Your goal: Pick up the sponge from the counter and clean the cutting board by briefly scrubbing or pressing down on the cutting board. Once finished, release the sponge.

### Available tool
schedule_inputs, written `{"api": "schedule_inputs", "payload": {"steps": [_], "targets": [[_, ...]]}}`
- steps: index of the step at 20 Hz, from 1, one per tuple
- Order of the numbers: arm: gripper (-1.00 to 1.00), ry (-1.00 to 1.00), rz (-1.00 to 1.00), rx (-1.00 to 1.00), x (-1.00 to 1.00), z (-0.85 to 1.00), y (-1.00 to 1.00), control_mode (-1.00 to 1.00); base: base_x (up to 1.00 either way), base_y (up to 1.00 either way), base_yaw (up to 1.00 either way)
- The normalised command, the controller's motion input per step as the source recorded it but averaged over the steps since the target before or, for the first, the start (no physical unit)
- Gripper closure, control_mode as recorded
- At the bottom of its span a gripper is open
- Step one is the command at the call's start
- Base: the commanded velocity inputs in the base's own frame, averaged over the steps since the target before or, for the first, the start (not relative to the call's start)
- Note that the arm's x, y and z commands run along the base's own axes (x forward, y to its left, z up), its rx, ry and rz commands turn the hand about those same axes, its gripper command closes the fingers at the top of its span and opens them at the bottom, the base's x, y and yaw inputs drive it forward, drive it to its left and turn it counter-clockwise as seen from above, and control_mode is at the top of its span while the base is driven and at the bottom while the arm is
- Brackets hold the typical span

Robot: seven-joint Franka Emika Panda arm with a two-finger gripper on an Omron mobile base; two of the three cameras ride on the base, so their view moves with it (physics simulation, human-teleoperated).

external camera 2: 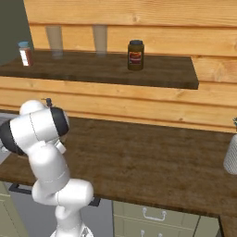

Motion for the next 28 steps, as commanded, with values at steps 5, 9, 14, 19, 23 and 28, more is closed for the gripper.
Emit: {"api": "schedule_inputs", "payload": {"steps": [5, 9, 14, 19, 23, 28], "targets": [[1.0, 0.0, -0.04, 0.0, -1.0, -0.54, 0.24, -1.0, 0.0, 0.0, 0.0], [1.0, 0.0, -0.01, 0.0, -1.0, -0.48, 0.12, -1.0, 0.0, 0.0, 0.0], [1.0, 0.0, -0.02, 0.05, -0.71, 0.18, -0.26, -1.0, 0.0, 0.0, 0.0], [1.0, 0.0, -0.02, 0.09, 0.0, 1.0, -0.62, -1.0, 0.0, 0.0, 0.0], [1.0, 0.0, 0.0, 0.01, 0.0, 1.0, -0.88, -1.0, 0.0, 0.0, 0.0], [1.0, 0.02, 0.01, -0.04, 0.0, 0.68, -1.0, -1.0, 0.0, 0.0, 0.0]]}}
